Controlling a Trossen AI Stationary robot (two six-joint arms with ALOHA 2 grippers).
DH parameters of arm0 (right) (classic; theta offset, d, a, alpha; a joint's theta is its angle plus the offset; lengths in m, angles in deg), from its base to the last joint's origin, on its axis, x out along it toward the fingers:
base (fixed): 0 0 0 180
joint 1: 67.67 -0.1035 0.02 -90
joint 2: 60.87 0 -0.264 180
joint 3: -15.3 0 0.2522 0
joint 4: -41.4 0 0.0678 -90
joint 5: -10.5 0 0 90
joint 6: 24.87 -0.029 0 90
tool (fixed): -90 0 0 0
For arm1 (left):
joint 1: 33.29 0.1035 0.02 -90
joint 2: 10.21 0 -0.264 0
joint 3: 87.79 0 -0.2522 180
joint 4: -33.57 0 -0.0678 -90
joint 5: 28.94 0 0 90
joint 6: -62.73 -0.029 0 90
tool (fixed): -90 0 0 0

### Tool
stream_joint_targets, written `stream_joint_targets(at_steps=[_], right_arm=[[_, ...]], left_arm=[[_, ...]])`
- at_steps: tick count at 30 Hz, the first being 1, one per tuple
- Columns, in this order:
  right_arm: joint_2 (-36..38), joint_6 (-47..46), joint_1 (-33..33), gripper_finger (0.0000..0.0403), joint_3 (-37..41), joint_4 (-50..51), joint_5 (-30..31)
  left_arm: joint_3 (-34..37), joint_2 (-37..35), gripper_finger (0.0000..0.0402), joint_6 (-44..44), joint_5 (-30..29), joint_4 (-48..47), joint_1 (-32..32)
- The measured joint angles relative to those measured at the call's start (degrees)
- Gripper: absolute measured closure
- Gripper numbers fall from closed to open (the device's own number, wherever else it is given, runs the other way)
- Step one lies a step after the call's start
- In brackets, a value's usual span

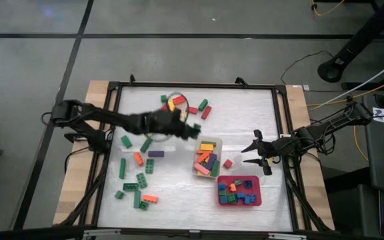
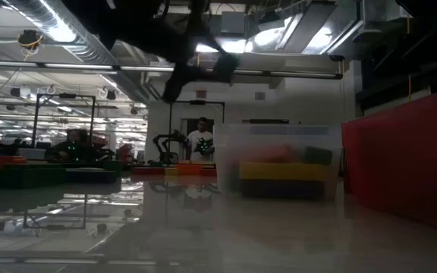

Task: Sort blocks by size
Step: Put the green rectangular game piece into the transparent bin

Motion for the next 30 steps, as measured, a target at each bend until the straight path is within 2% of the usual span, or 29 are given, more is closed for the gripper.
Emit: stream_joint_targets(at_steps=[3, 7, 15, 21, 24, 30], right_arm=[[0.0, 0.0, 0.01, 0.0217, 0.0, -0.01, 0.0], [0.0, 0.0, 0.0, 0.0216, 0.0, -0.04, 0.02], [-0.69, -0.02, 0.0, 0.0217, 0.0, -0.09, 0.04], [-2.47, -0.02, 0.01, 0.0217, 0.0, -0.12, 0.07], [-3.58, -0.02, 0.01, 0.0216, 0.0, -0.19, 0.09], [-6.02, -0.01, 0.01, 0.0216, 0.0, -0.56, 0.11]], left_arm=[[-0.02, 3.22, 0.0264, -2.37, -3.28, 5.04, -4.79], [0.0, 7.44, 0.0259, -3.72, -5.55, 7.05, -7.73], [0.02, 14.38, 0.0239, -3.55, -5.01, 11.88, -7.81], [0.02, 15.4, 0.021, -3.51, -3.49, 12.79, -7.34], [0.02, 15.19, 0.0199, -1.39, -0.16, 12.75, -6.47], [0.0, 11.3, 0.0195, 2.15, 14.22, 12.13, -3.84]])
